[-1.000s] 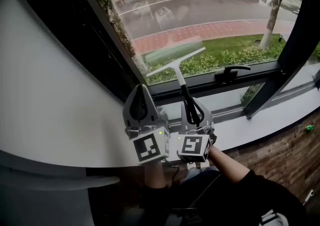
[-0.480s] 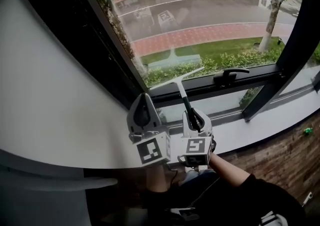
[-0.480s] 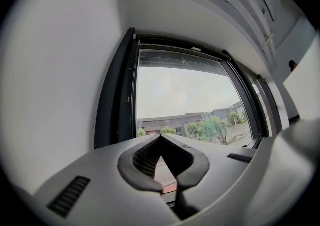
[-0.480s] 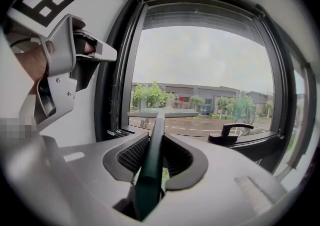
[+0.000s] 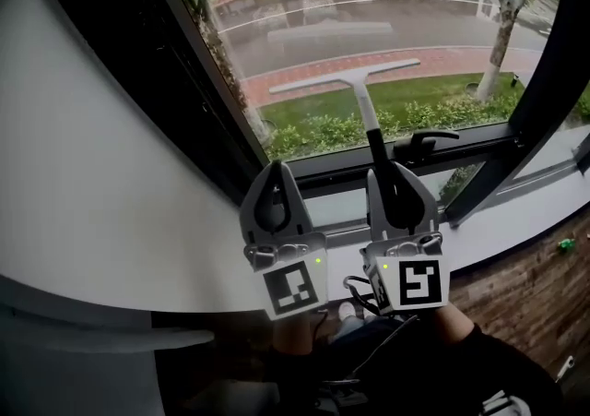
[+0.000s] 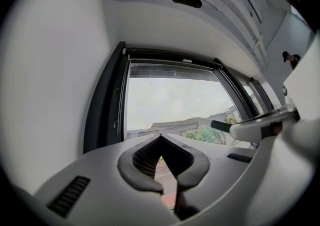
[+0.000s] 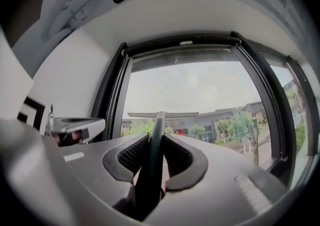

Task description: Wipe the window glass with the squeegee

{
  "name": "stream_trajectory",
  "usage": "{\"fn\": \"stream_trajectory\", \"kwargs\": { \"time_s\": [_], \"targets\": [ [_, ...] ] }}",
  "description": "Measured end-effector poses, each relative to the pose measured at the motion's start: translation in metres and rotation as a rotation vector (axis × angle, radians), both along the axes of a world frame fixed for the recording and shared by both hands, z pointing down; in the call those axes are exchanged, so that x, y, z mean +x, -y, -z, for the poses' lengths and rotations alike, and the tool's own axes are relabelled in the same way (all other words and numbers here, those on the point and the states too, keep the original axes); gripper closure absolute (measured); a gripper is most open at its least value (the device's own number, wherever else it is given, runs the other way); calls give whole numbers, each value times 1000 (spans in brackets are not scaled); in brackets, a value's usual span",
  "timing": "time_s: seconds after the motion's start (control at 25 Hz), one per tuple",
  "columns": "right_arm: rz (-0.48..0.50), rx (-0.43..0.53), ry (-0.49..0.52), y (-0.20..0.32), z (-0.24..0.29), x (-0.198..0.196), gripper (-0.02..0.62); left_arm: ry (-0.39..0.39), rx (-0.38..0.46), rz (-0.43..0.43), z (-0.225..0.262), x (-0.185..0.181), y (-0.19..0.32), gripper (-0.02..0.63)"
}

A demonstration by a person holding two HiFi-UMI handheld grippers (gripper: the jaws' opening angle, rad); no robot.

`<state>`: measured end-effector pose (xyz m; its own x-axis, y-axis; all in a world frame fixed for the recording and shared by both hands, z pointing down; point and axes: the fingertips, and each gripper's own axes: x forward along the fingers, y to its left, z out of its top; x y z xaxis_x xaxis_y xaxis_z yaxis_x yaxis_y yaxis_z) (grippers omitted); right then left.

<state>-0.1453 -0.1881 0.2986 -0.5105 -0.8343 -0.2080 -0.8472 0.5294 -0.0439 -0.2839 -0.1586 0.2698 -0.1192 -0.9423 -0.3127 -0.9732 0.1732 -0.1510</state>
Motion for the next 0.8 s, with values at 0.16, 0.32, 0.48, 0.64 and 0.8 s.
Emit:
{"fn": "stream_trajectory", "kwargs": {
  "time_s": [0.16, 0.32, 0.48, 0.64, 0.8],
  "targets": [
    [-1, 186, 70, -8, 64, 16, 500, 12, 68, -60, 20, 26, -6, 606],
    [7, 314, 107, -18, 105, 27, 500, 54, 120, -109, 42, 47, -9, 606],
    [20, 379, 101, -27, 124, 30, 500, 71, 187, -119, 63, 52, -18, 606],
    [9, 396, 84, -31, 127, 30, 500, 72, 229, -131, 75, 54, -24, 606],
    [1, 393, 78, -29, 125, 32, 500, 81, 244, -141, 80, 58, -26, 606]
  ]
}}
